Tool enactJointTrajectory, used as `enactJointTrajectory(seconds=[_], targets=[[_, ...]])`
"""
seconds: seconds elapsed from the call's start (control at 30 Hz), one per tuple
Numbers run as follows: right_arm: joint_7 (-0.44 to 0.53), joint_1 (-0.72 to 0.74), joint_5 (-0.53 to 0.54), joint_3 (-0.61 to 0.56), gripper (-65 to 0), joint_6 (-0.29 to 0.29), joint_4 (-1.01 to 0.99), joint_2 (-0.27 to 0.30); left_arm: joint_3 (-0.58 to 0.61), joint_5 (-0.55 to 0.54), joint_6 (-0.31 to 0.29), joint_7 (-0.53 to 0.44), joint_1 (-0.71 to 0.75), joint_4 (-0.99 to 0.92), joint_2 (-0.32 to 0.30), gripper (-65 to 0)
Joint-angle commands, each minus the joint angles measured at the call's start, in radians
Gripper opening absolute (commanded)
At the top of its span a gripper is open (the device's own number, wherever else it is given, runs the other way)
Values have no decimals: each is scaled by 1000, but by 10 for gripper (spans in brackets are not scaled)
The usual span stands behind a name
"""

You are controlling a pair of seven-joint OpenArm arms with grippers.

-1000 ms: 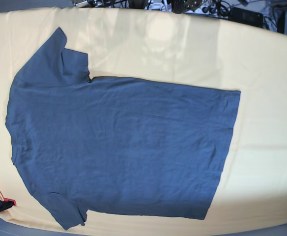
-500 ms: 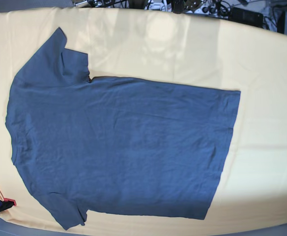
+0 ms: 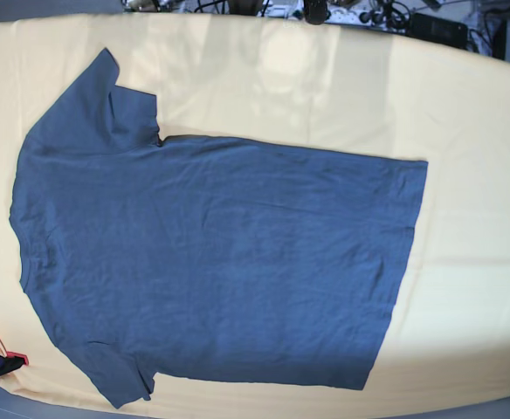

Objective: Fold the T-shirt properly

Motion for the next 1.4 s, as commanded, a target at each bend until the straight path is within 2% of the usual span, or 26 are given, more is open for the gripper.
enactJointTrajectory(seconds=[0.0,0.17,0.27,0.43,0.63,0.8,0.87,1.03,1.13,1.23,1.37], targets=[[-14,-34,-4,-33,-650,23,-4,5,0,-2,-18,16,26,19,-7,-650],[-15,-157,-3,-199,-650,80,73,35,0,-13,-95,35,137,153,-53,-650],[-54,-237,28,-246,-650,73,188,50,0,-56,-127,72,203,267,-97,-650],[-131,-356,136,-251,-650,63,434,100,0,-124,-130,124,309,439,-180,-650],[-179,-457,141,-251,-650,49,625,176,0,-154,-130,144,397,567,-320,-650],[-225,-548,238,-251,-650,132,740,246,0,-172,-131,171,500,735,-430,-650],[-228,-600,267,-251,-650,138,808,276,0,-172,-131,177,555,832,-480,-650],[-314,-762,293,-248,-650,129,1075,349,-3,-172,-130,249,707,1121,-631,-650],[-323,-873,292,-248,-650,101,1263,401,-30,-172,-129,310,809,1289,-719,-650],[-384,-979,281,-248,-650,55,1442,444,-101,-172,-129,340,923,1434,-787,-650],[-455,-1096,276,-247,-650,-5,1639,504,-250,-172,-130,366,1069,1609,-840,-650]])
